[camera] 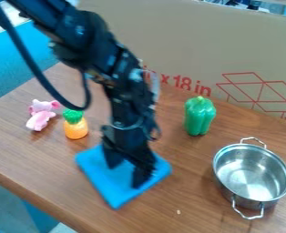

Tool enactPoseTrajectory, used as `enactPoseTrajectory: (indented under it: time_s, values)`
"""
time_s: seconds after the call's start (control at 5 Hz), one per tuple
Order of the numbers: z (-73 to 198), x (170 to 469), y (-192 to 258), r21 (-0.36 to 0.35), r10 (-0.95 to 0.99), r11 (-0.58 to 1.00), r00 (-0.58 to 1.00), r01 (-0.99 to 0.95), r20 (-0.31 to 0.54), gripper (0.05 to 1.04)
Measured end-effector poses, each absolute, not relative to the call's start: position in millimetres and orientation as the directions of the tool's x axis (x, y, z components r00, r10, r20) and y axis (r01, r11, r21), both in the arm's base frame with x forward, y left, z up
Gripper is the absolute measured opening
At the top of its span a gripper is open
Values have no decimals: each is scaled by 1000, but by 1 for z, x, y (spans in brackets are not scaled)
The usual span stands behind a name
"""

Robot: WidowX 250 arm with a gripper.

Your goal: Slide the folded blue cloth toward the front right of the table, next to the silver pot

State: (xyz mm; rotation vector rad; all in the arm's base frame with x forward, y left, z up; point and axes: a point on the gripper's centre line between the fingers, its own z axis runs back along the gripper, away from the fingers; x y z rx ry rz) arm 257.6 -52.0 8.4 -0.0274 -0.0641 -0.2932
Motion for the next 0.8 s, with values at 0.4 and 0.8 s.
enactPoseTrajectory:
  time_s: [0.4, 0.8]
  values:
    - [13, 251, -88, -8, -316, 948, 945, 318, 87, 1002]
    - [20, 247, -74, 12, -237, 971, 966, 237, 102, 1002]
